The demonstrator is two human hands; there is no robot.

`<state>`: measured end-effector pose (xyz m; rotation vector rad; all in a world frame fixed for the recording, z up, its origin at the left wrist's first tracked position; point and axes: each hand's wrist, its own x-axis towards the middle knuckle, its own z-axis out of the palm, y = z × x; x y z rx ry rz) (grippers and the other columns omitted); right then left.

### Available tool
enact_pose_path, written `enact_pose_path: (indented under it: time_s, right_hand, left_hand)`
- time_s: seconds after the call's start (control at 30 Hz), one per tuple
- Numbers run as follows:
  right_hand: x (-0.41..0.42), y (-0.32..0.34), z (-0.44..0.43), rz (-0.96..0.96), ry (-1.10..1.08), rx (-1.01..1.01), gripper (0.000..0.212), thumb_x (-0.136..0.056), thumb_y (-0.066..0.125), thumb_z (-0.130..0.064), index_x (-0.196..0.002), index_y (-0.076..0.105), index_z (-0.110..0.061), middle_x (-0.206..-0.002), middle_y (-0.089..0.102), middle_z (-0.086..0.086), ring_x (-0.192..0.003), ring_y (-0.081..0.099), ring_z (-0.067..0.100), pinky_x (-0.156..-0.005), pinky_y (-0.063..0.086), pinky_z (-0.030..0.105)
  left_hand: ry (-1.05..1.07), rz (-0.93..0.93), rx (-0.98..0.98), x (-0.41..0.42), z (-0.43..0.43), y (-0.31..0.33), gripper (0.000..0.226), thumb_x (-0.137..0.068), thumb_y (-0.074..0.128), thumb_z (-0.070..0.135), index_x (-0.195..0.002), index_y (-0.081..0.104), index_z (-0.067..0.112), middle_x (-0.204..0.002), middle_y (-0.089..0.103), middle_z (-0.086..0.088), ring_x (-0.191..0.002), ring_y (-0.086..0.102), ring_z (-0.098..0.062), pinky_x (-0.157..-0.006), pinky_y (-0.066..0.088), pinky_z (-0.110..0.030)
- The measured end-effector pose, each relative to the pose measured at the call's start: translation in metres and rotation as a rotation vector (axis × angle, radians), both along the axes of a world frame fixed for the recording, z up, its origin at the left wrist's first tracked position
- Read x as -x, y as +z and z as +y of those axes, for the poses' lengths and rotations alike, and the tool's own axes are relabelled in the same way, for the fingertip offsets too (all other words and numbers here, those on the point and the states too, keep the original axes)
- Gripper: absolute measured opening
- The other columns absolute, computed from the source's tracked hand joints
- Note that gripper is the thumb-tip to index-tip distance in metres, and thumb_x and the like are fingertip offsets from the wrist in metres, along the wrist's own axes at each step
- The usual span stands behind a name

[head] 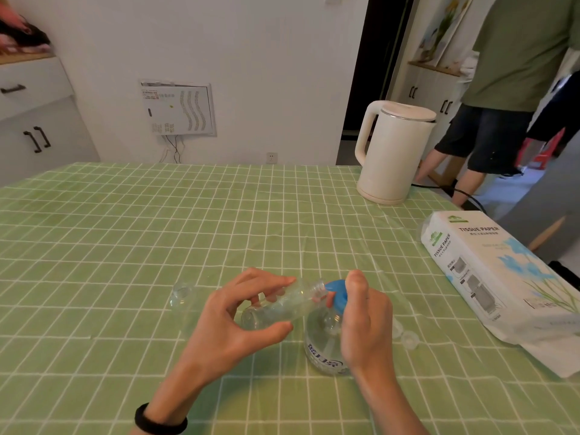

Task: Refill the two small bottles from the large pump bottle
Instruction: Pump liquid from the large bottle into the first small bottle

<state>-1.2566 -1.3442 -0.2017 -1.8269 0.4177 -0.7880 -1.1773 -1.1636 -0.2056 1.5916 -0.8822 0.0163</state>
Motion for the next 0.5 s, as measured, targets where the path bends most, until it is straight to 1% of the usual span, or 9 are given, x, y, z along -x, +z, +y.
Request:
enact_pose_path:
  time_s: [0.03, 0.1, 0.13, 0.2, 0.27, 0.33, 0.4, 0.47, 0.5]
  right_hand:
    - [-0.002, -0.001, -0.001, -0.004, 0.007, -0.006, 0.069, -0.095, 0.024, -0.065, -0.044, 0.06, -0.034, -0.038, 0.047, -0.014, -0.04, 0.041, 0.005, -0.05, 0.033, 0.023]
    - [-0.008, -0.001, -0.002, 0.014, 0.027, -0.031, 0.078, -0.093, 0.024, -0.069, -0.05, 0.064, -0.017, -0.046, 0.059, -0.004, -0.045, 0.049, 0.008, -0.051, 0.04, 0.03]
    - [-0.012, 0.0, -0.003, 0.025, 0.03, -0.044, 0.08, -0.091, 0.024, -0.07, -0.052, 0.066, -0.014, -0.049, 0.063, -0.003, -0.047, 0.053, 0.01, -0.054, 0.043, 0.032]
    - [-0.017, 0.001, -0.005, 0.02, 0.024, -0.052, 0.075, -0.091, 0.025, -0.069, -0.048, 0.061, -0.018, -0.044, 0.057, -0.009, -0.044, 0.046, 0.008, -0.051, 0.038, 0.03]
    - [-0.021, 0.002, -0.006, 0.025, 0.03, -0.044, 0.076, -0.09, 0.026, -0.067, -0.049, 0.06, -0.013, -0.045, 0.059, -0.011, -0.044, 0.048, 0.013, -0.052, 0.04, 0.036]
    - [-0.024, 0.0, -0.007, 0.055, 0.049, -0.04, 0.086, -0.09, 0.026, -0.067, -0.061, 0.071, 0.001, -0.058, 0.073, 0.002, -0.058, 0.063, 0.029, -0.062, 0.053, 0.047]
    - [-0.025, 0.0, -0.008, 0.068, 0.04, -0.034, 0.085, -0.09, 0.028, -0.064, -0.067, 0.07, 0.006, -0.063, 0.072, 0.017, -0.066, 0.065, 0.039, -0.068, 0.055, 0.053]
    - [-0.026, 0.001, -0.007, 0.063, 0.027, -0.025, 0.079, -0.089, 0.03, -0.06, -0.064, 0.067, 0.006, -0.062, 0.068, 0.02, -0.062, 0.06, 0.041, -0.065, 0.053, 0.056]
    - [-0.026, 0.001, -0.007, 0.055, 0.024, -0.023, 0.075, -0.089, 0.031, -0.058, -0.06, 0.065, 0.002, -0.059, 0.067, 0.018, -0.057, 0.057, 0.035, -0.063, 0.052, 0.054]
  left_hand:
    - [-0.001, -0.01, -0.009, -0.002, 0.0, 0.002, 0.057, -0.071, 0.088, 0.023, -0.124, 0.075, 0.038, -0.105, 0.073, 0.0, -0.097, 0.067, -0.022, -0.081, 0.051, -0.028]
    - [-0.002, -0.025, -0.027, -0.006, -0.002, 0.007, 0.056, -0.072, 0.088, 0.025, -0.124, 0.075, 0.039, -0.107, 0.073, 0.001, -0.097, 0.067, -0.023, -0.081, 0.052, -0.03]
    - [-0.001, -0.03, -0.033, -0.008, -0.004, 0.009, 0.055, -0.072, 0.088, 0.025, -0.124, 0.075, 0.04, -0.106, 0.073, 0.002, -0.096, 0.066, -0.023, -0.08, 0.052, -0.03]
    - [0.005, -0.03, -0.03, -0.012, -0.008, 0.012, 0.055, -0.071, 0.088, 0.026, -0.123, 0.076, 0.04, -0.105, 0.073, 0.002, -0.094, 0.066, -0.022, -0.079, 0.052, -0.029]
    - [0.017, -0.022, -0.012, -0.015, -0.01, 0.01, 0.055, -0.071, 0.088, 0.026, -0.123, 0.076, 0.04, -0.104, 0.074, 0.002, -0.094, 0.067, -0.02, -0.079, 0.051, -0.027]
    - [0.03, 0.002, 0.015, -0.014, -0.011, 0.004, 0.054, -0.071, 0.088, 0.025, -0.123, 0.076, 0.038, -0.106, 0.075, 0.002, -0.096, 0.068, -0.02, -0.08, 0.052, -0.025]
    - [0.041, 0.027, 0.035, -0.013, -0.012, -0.001, 0.054, -0.071, 0.088, 0.025, -0.122, 0.076, 0.038, -0.107, 0.076, 0.003, -0.098, 0.069, -0.019, -0.082, 0.053, -0.025]
    - [0.054, 0.039, 0.036, -0.012, -0.013, -0.004, 0.052, -0.071, 0.088, 0.025, -0.121, 0.077, 0.038, -0.108, 0.077, 0.003, -0.101, 0.07, -0.021, -0.085, 0.055, -0.032]
    - [0.064, 0.045, 0.044, -0.013, -0.012, -0.005, 0.05, -0.072, 0.088, 0.025, -0.119, 0.077, 0.038, -0.109, 0.077, 0.002, -0.102, 0.071, -0.022, -0.086, 0.056, -0.038]
